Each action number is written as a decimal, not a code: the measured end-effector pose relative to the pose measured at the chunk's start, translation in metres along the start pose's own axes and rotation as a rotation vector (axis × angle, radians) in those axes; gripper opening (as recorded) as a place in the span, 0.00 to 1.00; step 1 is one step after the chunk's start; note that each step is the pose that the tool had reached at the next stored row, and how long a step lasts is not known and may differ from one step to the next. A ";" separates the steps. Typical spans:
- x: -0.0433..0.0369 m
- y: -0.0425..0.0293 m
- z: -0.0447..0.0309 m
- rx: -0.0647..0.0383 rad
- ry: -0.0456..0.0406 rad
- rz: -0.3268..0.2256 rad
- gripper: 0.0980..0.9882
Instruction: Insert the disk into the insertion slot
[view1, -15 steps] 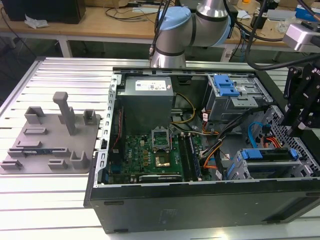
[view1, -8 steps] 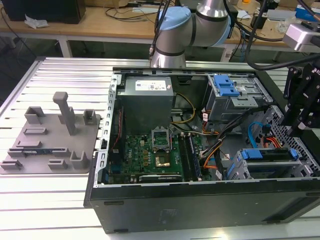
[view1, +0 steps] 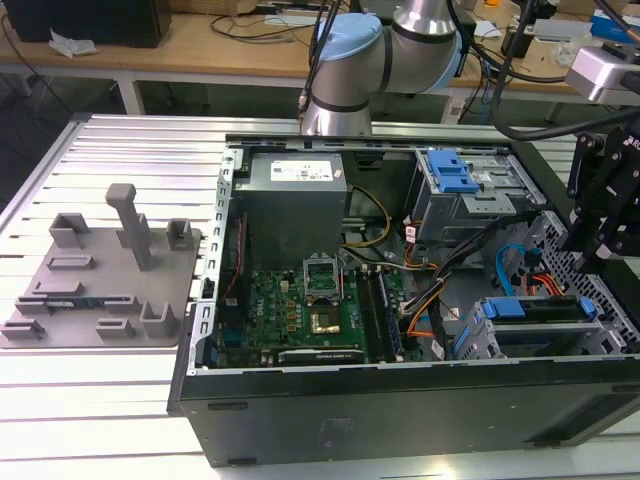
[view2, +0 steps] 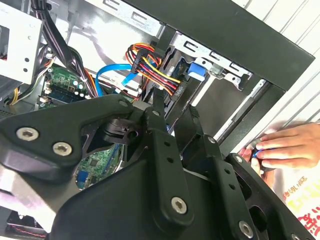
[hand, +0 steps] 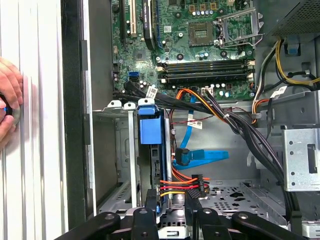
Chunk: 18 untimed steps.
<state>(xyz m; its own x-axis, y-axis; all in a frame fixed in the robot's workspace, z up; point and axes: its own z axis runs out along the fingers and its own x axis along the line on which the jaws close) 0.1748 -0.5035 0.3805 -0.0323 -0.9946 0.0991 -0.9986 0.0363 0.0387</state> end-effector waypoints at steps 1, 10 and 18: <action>0.0000 0.0000 0.0000 0.000 0.0000 0.000 0.30; -0.0193 0.0007 -0.0019 0.002 0.0558 0.002 0.30; -0.0465 0.0114 -0.0036 0.003 0.2120 0.008 0.30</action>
<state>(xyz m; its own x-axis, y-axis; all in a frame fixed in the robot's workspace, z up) 0.1650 -0.4565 0.3799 -0.0315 -0.9514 0.3063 -0.9985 0.0439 0.0338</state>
